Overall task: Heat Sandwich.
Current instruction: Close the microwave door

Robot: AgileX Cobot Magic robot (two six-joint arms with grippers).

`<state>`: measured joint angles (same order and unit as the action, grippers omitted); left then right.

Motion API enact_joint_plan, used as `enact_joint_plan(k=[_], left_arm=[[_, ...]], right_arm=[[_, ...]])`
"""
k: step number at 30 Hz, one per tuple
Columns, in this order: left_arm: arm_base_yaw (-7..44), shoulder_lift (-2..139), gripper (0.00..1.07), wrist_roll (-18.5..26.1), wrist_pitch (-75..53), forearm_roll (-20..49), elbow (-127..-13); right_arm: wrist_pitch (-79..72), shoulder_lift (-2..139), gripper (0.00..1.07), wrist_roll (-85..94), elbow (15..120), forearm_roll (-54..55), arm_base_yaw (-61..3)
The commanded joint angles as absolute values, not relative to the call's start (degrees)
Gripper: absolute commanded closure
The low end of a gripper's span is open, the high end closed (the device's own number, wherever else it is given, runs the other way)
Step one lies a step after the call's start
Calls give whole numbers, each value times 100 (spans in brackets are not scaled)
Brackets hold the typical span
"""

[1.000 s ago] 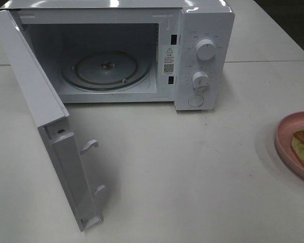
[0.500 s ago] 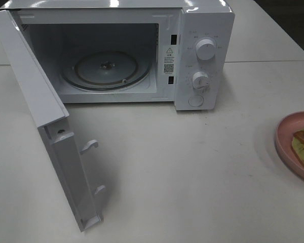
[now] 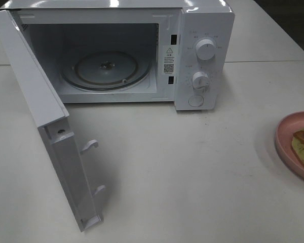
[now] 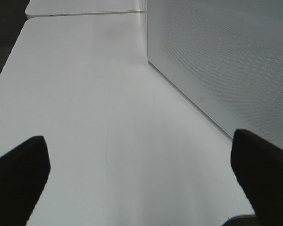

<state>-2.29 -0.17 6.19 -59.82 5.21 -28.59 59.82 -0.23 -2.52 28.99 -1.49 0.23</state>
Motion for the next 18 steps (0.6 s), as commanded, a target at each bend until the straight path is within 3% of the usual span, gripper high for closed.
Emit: enact_joint_plan(k=[1,12,18], left_arm=[[-235,-160,3,596,-5942,561,-2853],[-235,-115,4,470,-5816,561,-2945],[-235,573,12,470,-5306,544,-3060]], right_arm=[[5907,-178,31,-172,2888,-138,63],[5907,-178,31,-172,2888,-138,63],[5907,-178,31,-166,2888,-138,63]])
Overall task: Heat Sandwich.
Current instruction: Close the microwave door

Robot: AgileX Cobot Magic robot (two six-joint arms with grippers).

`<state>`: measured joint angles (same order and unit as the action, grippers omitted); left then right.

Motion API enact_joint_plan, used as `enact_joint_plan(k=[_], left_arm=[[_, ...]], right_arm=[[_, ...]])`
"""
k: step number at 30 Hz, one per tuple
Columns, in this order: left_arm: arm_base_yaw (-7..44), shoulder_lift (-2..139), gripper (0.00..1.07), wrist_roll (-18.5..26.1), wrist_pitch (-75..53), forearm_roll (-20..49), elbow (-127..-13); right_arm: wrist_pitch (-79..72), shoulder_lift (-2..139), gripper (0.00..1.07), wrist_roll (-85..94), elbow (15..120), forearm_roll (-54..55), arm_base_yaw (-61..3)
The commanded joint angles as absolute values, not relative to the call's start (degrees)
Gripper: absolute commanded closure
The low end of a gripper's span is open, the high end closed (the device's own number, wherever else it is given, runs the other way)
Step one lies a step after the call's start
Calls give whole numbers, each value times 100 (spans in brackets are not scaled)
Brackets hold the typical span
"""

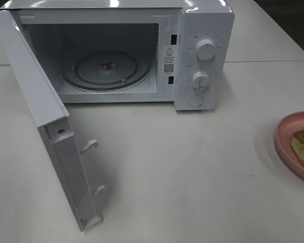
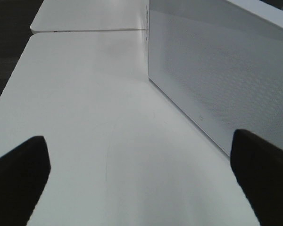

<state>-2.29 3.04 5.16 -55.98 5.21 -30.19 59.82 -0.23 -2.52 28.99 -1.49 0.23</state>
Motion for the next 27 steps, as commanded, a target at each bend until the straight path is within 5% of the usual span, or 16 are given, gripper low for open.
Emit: enact_joint_plan(k=[1,8,11,17,20,27], left_arm=[[-235,705,14,470,-5214,556,-3060],[-235,1295,36,470,-4463,567,-2956],[-235,1662,58,470,-4034,556,-2790],[-235,2114,83,470,-3472,544,-2561],[-235,2458,106,510,-2762,544,-2257],[-235,3128,106,550,-1003,556,-1593]], right_arm=[[5907,-178,31,-166,2888,-138,63],[5907,-178,31,-166,2888,-138,63],[5907,-178,31,-172,2888,-132,63],[5907,-178,31,-172,2888,-132,63],[5907,-178,31,-172,2888,-132,63],[5907,-178,31,-172,2888,-132,63]])
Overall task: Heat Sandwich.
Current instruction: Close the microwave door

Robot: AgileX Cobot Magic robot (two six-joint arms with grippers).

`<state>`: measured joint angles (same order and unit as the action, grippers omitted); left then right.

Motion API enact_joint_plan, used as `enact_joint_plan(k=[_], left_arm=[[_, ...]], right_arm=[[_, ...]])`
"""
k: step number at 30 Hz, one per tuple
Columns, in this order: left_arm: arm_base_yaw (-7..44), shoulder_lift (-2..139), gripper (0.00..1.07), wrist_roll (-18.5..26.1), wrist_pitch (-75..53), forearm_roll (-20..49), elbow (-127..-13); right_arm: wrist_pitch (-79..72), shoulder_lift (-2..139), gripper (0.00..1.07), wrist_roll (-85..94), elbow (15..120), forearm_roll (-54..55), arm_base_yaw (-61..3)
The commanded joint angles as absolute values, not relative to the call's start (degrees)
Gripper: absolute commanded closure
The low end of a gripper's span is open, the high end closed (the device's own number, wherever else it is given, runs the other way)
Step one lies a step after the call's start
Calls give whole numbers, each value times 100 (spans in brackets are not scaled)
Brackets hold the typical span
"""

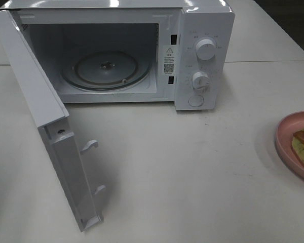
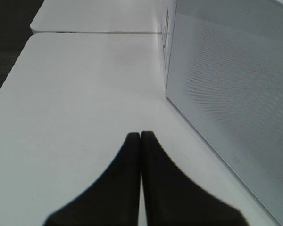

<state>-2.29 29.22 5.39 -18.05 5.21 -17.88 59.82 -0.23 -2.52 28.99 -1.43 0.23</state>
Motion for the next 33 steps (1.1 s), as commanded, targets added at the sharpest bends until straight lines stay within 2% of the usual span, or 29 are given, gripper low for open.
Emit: enact_joint_plan(k=[1,3,12,18,22,26,30,33], left_arm=[[-235,3243,106,550,-762,556,-1518],[-235,3335,106,550,-567,556,-1461],[-235,4813,106,550,1799,544,-1169],[-235,5506,106,504,2762,378,-1163],[-235,5993,106,172,3363,-86,-1163],[-235,6543,106,-521,3953,-917,-1163],[-218,6990,106,-848,4503,-1324,-1175],[-132,7191,106,-865,4681,-1324,-1180]], right_arm=[[5907,-178,31,-172,2888,-132,63],[5907,-178,31,-172,2888,-132,63],[5907,-178,31,-178,2888,-132,63],[5907,-178,31,-178,2888,-132,63],[5907,-178,31,-172,2888,-132,63],[5907,-178,31,-172,2888,-132,63],[5907,-178,31,-178,2888,-132,63],[5907,-178,31,-178,2888,-132,63]])
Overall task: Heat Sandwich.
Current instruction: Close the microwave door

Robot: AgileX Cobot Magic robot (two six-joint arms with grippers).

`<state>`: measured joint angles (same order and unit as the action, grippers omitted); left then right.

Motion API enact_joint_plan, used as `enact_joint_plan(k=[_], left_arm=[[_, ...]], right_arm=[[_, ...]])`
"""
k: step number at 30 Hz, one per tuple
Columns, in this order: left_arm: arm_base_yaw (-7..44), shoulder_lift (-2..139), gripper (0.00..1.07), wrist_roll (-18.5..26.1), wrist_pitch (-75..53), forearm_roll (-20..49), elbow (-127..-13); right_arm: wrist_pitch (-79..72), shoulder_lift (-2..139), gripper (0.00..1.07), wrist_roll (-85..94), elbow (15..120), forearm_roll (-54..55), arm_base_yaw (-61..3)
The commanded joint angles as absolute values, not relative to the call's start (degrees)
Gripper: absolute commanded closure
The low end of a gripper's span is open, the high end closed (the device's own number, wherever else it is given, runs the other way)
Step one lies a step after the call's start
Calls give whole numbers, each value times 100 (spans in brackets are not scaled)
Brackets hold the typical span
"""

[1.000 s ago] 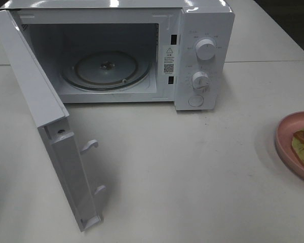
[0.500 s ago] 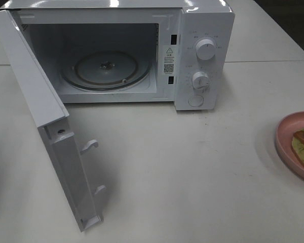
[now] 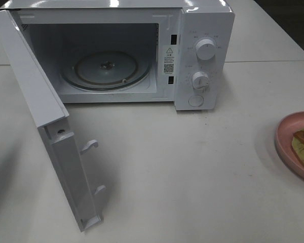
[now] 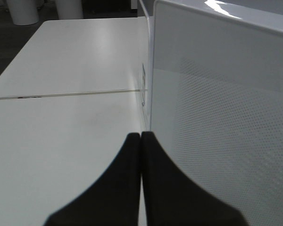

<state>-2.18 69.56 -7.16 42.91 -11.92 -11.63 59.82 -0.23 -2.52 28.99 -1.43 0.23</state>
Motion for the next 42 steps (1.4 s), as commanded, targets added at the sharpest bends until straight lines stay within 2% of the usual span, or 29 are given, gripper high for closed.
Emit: enact_joint_plan(k=[1,7,17,22,31,34,37,42], left_arm=[[40,7368,106,-859,4733,-1329,-1249],[699,7798,106,-665,4819,-1312,-1432],[1283,8348,106,-670,5168,-1278,-1507],[1753,8594,106,-647,5180,-1031,-1719],[2647,8984,106,-86,5157,86,-2103],[2997,9139,106,189,5099,642,-2315],[3231,9248,106,430,5013,894,-2492],[3472,9454,106,550,4893,1243,-2853]], right_arm=[[5907,-178,31,-178,2888,-132,63],[5907,-178,31,-178,2888,-132,63],[5907,-178,31,-172,2888,-132,63],[5907,-178,31,-172,2888,-132,63],[5907,-178,31,-178,2888,-132,63],[5907,-178,31,-178,2888,-132,63],[5907,-178,31,-178,2888,-132,63],[5907,-178,31,-178,2888,-132,63]])
